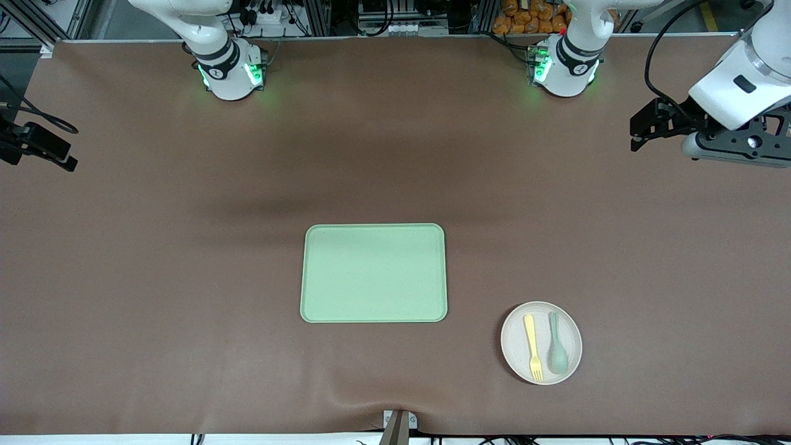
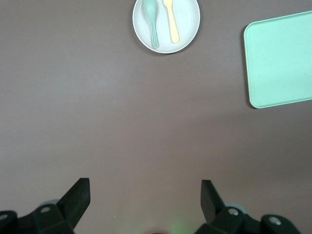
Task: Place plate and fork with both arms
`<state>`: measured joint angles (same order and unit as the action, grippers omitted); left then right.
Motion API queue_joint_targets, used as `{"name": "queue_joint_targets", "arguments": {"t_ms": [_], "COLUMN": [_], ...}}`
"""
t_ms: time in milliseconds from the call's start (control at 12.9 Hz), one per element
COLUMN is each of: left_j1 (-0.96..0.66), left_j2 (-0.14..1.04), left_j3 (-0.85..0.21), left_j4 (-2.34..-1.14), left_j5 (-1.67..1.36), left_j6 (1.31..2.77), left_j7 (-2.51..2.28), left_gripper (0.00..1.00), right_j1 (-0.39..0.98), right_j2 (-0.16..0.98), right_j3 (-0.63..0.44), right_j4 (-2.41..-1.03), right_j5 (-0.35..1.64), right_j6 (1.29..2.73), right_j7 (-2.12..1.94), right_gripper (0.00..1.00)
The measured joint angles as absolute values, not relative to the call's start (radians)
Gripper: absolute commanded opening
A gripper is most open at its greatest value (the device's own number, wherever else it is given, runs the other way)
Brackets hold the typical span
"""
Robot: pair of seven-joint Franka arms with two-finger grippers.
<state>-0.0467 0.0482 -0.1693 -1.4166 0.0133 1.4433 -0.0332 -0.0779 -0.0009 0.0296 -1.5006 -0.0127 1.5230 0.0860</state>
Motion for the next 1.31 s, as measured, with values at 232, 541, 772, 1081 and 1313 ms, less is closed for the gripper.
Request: {"name": "queue_joint_targets", "arguments": {"t_ms": [232,541,772,1081,1313], "left_j1": [-0.047,-0.039,0.011,0.063,0.061], "left_j2": [0.051,0.098,0.184,0.285,0.334], "left_j3": [-0.169,-0.166,-0.163,-0.161,-0.164], "left_j4": [-1.421,-1.427,-1.430,-1.430,-1.430], "left_j5": [0.013,0.013,0.013,0.013,0.013], "left_j6": [1.443,1.444,1.483,1.577,1.649], "left_j7": [-0.033,-0.045,-0.050,-0.054,-0.101], "left_gripper": [1.00,1.00,1.00,1.00,1.00], "right_j1": [-0.078,-0.078,-0.078,-0.078,-0.078], "right_j2": [-0.001,-0.001,-0.001,-0.001,-0.001], "right_j3": [0.030,0.030,0.030,0.030,0.030], "right_j4": [-1.501,-1.501,-1.501,-1.501,-1.501], "right_j5": [-0.013,-0.013,-0.013,-0.013,-0.013], "right_j6": [1.523,1.523,1.523,1.523,1.523], "right_j7": [0.086,0.086,0.086,0.086,0.086], "right_gripper": [1.00,1.00,1.00,1.00,1.00]}}
